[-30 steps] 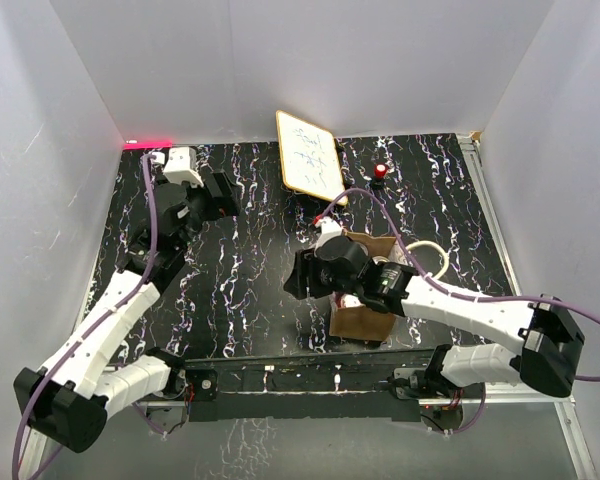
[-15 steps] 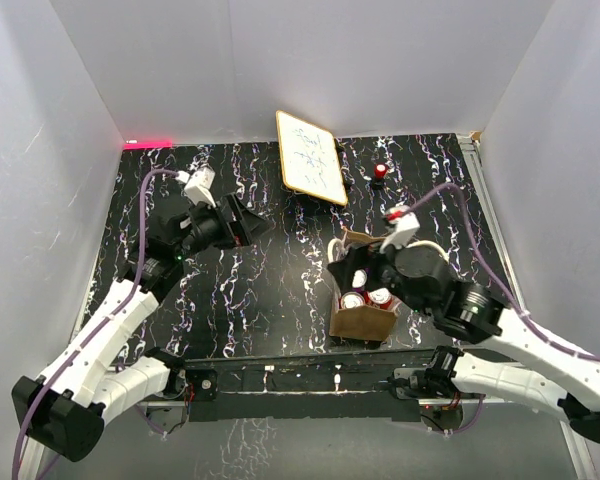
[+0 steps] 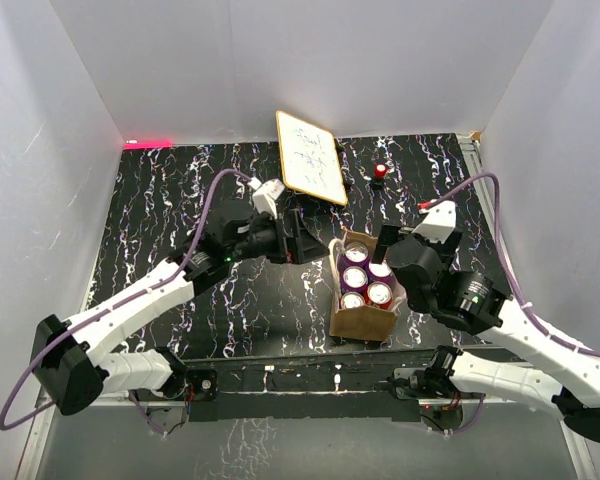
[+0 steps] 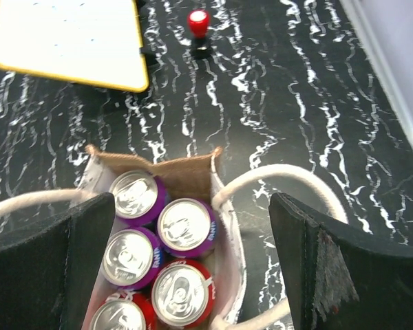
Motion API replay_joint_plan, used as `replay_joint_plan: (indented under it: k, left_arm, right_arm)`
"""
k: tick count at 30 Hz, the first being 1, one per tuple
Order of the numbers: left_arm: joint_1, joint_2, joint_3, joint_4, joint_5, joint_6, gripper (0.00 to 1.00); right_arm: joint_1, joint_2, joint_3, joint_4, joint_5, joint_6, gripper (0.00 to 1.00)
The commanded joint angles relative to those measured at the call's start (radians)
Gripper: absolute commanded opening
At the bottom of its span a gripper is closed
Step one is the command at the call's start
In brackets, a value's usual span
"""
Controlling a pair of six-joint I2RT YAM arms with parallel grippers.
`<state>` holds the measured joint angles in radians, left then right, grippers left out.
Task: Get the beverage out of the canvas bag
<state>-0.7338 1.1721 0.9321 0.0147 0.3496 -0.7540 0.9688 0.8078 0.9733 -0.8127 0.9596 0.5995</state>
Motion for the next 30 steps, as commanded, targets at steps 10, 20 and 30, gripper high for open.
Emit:
replay_joint_plan:
  k: [10,20,30]
  left_arm:
    - [-0.153,0.192,0.203,-0.121,-0.159,0.086,0.91]
    - [-0.158,0.117,0.163,-0.232,-0.297,0.093,0.3]
    - [-0.156,0.104,0.241,-0.354,-0.43,0.14,0.0]
  right_arm:
    - [-0.466,0.092,0.029,0.156,-0.325,-0.204,0.98]
    - [-0.671,-0.03,-0.122,0.16,-0.406,-0.162,0.97]
    - [-0.674,-0.061,-0.214,0.194,-0.579,-0.006,0.87]
